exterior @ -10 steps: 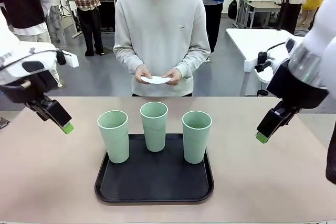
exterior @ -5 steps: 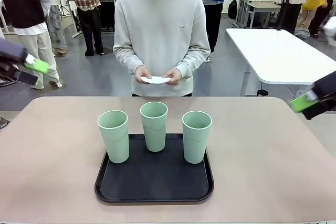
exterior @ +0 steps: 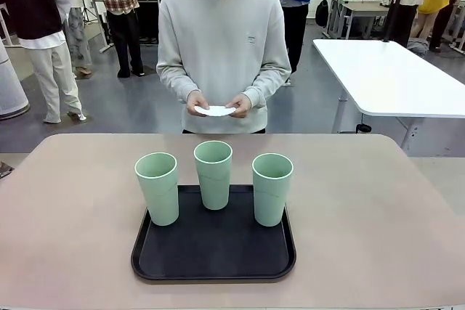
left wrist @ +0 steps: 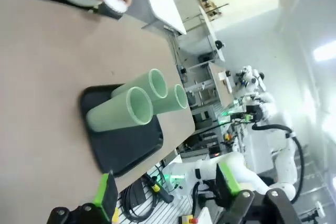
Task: Place coasters on the table and set cups on them.
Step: Pick up one Reusable plastic cup and place it on a coaster set by the human.
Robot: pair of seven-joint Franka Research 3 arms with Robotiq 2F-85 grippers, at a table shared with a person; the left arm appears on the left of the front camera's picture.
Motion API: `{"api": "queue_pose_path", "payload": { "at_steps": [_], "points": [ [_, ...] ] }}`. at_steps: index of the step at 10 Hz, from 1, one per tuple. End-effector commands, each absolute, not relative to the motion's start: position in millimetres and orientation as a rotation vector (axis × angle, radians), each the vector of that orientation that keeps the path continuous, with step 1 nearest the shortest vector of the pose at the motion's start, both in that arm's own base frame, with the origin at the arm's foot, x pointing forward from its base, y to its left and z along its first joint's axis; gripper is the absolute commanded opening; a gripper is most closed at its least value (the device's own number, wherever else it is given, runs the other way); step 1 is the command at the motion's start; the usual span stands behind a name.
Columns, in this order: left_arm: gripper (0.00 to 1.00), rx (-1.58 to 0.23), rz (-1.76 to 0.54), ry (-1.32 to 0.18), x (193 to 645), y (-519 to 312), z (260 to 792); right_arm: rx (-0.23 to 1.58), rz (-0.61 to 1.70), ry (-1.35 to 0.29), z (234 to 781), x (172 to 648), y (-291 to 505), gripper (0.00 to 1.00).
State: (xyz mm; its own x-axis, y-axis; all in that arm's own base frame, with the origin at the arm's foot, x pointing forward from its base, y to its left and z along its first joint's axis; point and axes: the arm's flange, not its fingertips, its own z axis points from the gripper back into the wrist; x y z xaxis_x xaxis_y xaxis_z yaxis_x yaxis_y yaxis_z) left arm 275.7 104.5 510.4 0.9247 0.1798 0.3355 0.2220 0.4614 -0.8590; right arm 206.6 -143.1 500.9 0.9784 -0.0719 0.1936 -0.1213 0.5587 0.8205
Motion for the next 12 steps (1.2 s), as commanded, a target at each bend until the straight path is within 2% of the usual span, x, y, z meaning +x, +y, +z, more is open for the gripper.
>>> {"api": "queue_pose_path", "payload": {
  "at_steps": [1, 7, 10, 12],
  "points": [
    [1.0, -1.09, -0.002, -0.389, 273, 148, 503, 1.001, -0.013, -0.167, 496, 225, -188, 1.0],
    [1.0, -1.054, 0.139, -0.395, 263, 225, 491, 1.034, -0.149, -0.17, 474, 223, -242, 1.0],
    [1.0, -1.005, 0.145, -0.434, 257, 232, 492, 1.03, -0.127, -0.171, 476, 222, -242, 1.0],
    [1.0, -1.052, 0.188, -0.402, 259, 233, 488, 1.013, -0.179, -0.16, 471, 220, -245, 1.0]
  ]
}}
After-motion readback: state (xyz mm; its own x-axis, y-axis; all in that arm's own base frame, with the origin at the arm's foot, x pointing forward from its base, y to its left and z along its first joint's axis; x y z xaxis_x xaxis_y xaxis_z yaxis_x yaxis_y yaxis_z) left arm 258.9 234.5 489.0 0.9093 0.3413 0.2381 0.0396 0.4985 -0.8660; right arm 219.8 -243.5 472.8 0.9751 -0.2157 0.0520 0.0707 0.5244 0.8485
